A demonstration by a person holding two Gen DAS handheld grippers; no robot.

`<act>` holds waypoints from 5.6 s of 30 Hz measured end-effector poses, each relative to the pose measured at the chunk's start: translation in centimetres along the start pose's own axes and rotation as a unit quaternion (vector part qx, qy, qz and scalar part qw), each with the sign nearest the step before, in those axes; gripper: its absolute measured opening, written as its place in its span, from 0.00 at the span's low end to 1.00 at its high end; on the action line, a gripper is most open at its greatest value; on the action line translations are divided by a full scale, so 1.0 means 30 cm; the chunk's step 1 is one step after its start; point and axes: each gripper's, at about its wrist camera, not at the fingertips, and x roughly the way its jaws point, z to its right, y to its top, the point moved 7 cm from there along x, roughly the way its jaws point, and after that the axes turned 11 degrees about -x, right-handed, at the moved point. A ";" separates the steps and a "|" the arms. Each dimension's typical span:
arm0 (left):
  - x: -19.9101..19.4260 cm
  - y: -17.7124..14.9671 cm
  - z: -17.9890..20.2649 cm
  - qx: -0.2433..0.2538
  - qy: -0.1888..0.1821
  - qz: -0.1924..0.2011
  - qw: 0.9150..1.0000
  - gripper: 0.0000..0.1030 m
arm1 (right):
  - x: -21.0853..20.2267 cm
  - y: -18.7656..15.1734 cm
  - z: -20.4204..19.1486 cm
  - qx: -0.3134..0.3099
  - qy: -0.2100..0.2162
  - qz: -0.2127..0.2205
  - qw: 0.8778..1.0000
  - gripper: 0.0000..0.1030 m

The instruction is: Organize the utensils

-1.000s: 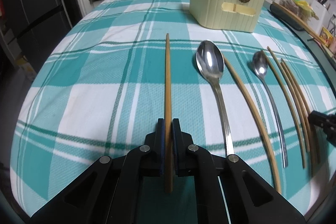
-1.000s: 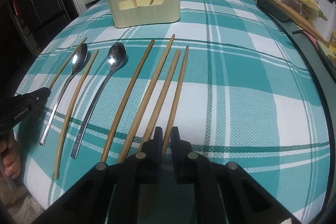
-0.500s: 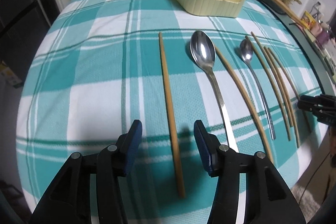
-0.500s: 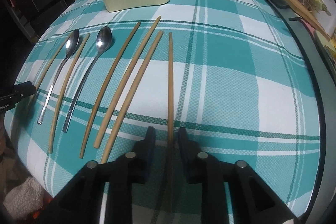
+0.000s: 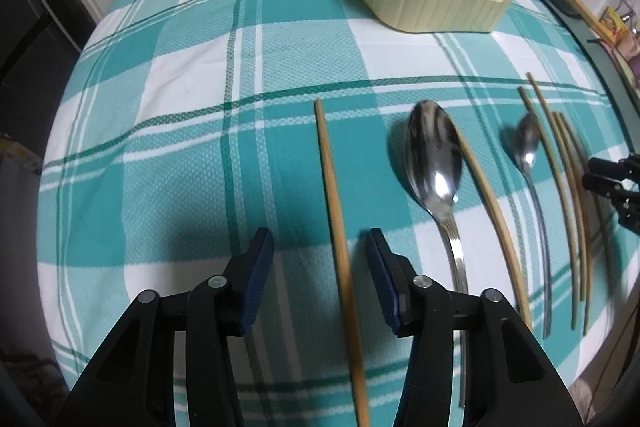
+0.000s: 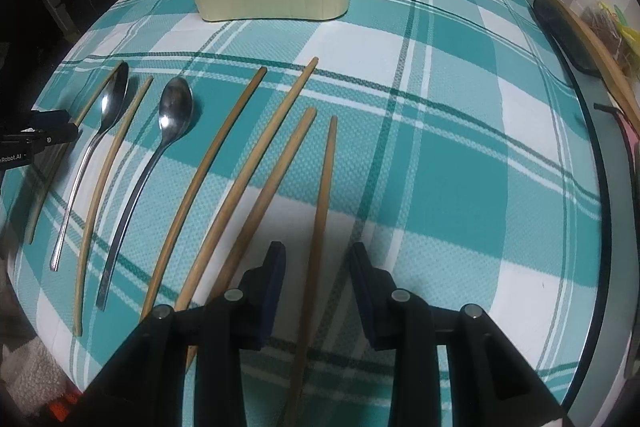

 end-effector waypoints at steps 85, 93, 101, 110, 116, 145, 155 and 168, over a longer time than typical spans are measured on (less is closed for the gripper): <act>-0.494 0.626 0.192 -0.008 -0.088 0.205 0.975 0.63 | -0.468 0.744 0.223 0.073 -0.009 0.311 0.947 0.39; -0.447 0.146 -0.006 0.014 -0.038 0.203 0.978 0.81 | -0.514 0.351 0.173 0.051 -0.045 0.294 0.953 0.54; -0.119 -0.144 -0.160 -0.069 0.017 0.161 0.984 0.80 | -0.185 -0.097 0.146 0.125 -0.069 0.184 0.973 0.54; -0.046 -0.119 -0.168 -0.081 0.026 0.154 0.984 0.88 | -0.058 -0.194 0.123 0.140 -0.101 0.144 0.974 0.55; -0.024 -0.114 -0.175 -0.086 0.024 0.139 0.986 1.00 | -0.051 -0.195 0.124 0.137 -0.108 0.140 0.975 0.55; -0.023 -0.122 -0.174 -0.093 0.027 0.144 0.985 1.00 | -0.052 -0.193 0.124 0.137 -0.109 0.140 0.975 0.56; -0.022 -0.122 -0.174 -0.094 0.027 0.144 0.985 1.00 | -0.050 -0.193 0.126 0.137 -0.109 0.140 0.975 0.56; -0.022 -0.123 -0.176 -0.094 0.026 0.145 0.985 1.00 | -0.050 -0.193 0.127 0.137 -0.109 0.140 0.974 0.56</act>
